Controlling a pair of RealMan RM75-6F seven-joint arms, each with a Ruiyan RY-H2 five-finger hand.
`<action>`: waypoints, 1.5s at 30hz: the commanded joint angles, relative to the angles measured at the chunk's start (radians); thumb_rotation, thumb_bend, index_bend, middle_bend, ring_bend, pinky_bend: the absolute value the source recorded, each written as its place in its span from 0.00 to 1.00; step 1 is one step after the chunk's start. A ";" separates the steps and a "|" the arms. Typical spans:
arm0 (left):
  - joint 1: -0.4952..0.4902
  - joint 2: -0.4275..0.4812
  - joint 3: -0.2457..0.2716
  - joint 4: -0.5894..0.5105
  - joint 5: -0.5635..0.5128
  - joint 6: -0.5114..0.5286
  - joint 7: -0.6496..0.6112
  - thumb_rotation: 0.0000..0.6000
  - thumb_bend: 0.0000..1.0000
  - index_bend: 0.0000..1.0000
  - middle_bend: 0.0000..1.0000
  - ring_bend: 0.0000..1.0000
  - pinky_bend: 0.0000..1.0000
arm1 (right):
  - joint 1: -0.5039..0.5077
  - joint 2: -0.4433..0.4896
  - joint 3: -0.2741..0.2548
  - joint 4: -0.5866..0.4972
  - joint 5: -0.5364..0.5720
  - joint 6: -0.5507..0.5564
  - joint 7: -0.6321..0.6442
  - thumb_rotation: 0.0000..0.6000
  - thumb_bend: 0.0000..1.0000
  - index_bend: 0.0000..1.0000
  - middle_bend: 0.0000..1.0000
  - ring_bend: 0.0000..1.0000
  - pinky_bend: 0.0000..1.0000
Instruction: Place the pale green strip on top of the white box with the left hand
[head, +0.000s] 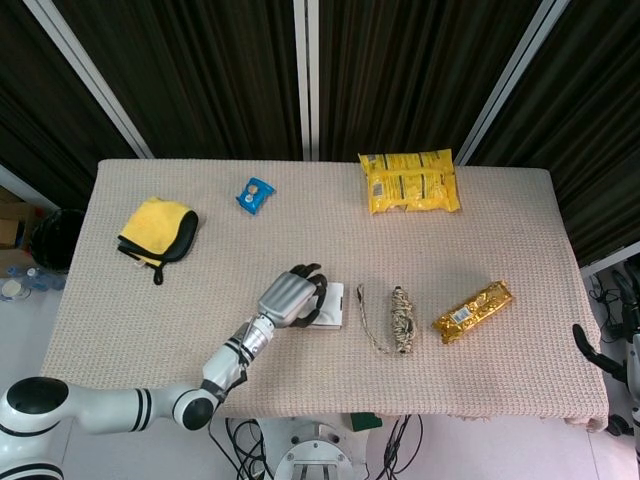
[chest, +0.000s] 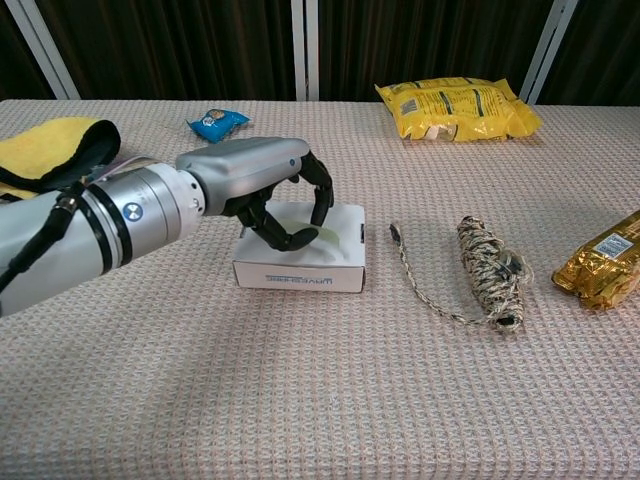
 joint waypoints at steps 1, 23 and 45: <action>-0.013 -0.008 -0.002 0.020 -0.012 0.002 0.002 0.98 0.43 0.61 0.30 0.11 0.20 | -0.001 0.000 0.003 0.002 0.004 0.001 0.002 0.91 0.29 0.00 0.00 0.00 0.00; -0.043 -0.029 0.029 0.084 -0.011 0.014 -0.027 0.98 0.43 0.42 0.28 0.11 0.20 | 0.005 -0.010 0.005 0.016 0.013 -0.019 0.005 0.91 0.29 0.00 0.00 0.00 0.00; 0.039 0.055 0.107 -0.017 0.248 0.168 -0.247 0.93 0.14 0.29 0.31 0.11 0.20 | 0.009 -0.005 0.009 0.004 0.011 -0.019 -0.007 0.91 0.29 0.00 0.00 0.00 0.00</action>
